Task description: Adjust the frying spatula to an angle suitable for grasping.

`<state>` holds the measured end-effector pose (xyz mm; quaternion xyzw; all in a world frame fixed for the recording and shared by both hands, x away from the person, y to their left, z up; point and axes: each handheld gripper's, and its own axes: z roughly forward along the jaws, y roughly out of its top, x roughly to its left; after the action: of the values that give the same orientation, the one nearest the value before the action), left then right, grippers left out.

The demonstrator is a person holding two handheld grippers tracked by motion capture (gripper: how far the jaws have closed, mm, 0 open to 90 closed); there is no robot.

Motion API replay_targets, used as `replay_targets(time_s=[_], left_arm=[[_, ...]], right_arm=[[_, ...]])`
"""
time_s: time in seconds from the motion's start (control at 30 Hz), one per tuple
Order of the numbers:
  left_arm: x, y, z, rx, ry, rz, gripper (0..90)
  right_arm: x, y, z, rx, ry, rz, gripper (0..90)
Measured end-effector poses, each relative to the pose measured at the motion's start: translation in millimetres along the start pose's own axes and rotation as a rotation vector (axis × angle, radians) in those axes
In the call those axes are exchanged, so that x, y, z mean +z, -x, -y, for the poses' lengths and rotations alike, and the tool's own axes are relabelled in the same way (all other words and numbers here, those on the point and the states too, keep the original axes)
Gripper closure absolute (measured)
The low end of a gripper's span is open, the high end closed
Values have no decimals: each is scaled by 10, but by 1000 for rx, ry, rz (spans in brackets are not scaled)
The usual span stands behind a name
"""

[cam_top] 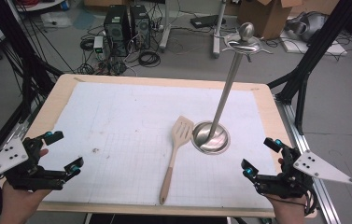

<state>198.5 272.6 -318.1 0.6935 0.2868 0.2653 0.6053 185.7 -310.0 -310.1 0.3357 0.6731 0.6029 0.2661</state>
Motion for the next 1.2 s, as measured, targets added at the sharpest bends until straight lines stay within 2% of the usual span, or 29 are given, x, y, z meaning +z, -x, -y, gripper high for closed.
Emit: replay_targets(time_s=[0.47,0.7,0.9,1.07,1.2], left_arm=[[15,-56,36,-7,9,-22,17],[71,-117,124,-23,-16,-33,17],[54,-100,114,-21,-4,-31,17],[6,-97,91,-21,15,-35,17],[-28,-110,87,-23,22,-43,17]], right_arm=[[73,28,59,-3,-14,0,23],[133,70,116,9,-18,20,23],[198,18,110,3,-9,16,23],[362,-98,136,-1,-32,-42,24],[459,-140,169,-13,-43,-66,43]])
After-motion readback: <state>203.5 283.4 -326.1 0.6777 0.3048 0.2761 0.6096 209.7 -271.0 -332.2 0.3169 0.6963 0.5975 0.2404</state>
